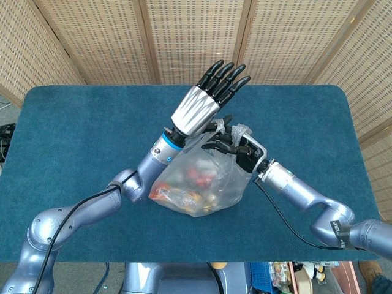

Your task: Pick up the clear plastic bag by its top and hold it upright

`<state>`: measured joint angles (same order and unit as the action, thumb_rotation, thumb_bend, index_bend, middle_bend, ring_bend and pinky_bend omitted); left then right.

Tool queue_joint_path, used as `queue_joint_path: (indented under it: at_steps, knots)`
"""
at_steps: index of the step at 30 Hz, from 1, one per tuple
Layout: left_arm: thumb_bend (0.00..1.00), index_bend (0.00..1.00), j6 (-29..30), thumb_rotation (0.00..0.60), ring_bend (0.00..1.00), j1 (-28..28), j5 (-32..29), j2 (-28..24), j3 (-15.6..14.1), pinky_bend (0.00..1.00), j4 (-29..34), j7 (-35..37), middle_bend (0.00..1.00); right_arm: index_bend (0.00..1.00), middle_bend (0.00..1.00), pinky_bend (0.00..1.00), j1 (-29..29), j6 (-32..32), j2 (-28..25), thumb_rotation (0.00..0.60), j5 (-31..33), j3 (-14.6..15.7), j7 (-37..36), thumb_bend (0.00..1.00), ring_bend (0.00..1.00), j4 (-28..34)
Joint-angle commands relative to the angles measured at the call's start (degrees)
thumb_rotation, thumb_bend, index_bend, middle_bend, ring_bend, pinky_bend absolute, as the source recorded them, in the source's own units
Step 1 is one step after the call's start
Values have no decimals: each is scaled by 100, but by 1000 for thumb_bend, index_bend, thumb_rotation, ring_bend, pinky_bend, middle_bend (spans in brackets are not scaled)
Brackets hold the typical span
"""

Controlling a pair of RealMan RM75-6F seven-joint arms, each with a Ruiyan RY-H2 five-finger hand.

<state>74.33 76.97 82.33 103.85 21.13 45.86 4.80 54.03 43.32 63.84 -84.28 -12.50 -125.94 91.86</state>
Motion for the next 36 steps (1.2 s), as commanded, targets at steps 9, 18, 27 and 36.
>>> queue_joint_path:
  at_steps: [9,18,27,36]
  knots:
    - [315,0,6,600,0,-14,19,-33,8,38,34,-19,0,393,453,262,-120,-202,27,600,340,-118,430,291,238,12]
    - [315,0,23,600,0,-56,35,-99,8,38,62,-52,0,362,394,244,-286,-174,-4,600,323,-221,524,294,176,90]
    - [315,0,-24,600,0,-57,26,-101,14,37,6,0,0,357,378,244,-328,-122,-14,600,118,-315,471,294,174,178]
    - [315,0,-43,600,0,-63,35,-76,-5,38,-16,40,0,354,375,244,-309,-162,16,600,91,-379,405,296,168,176]
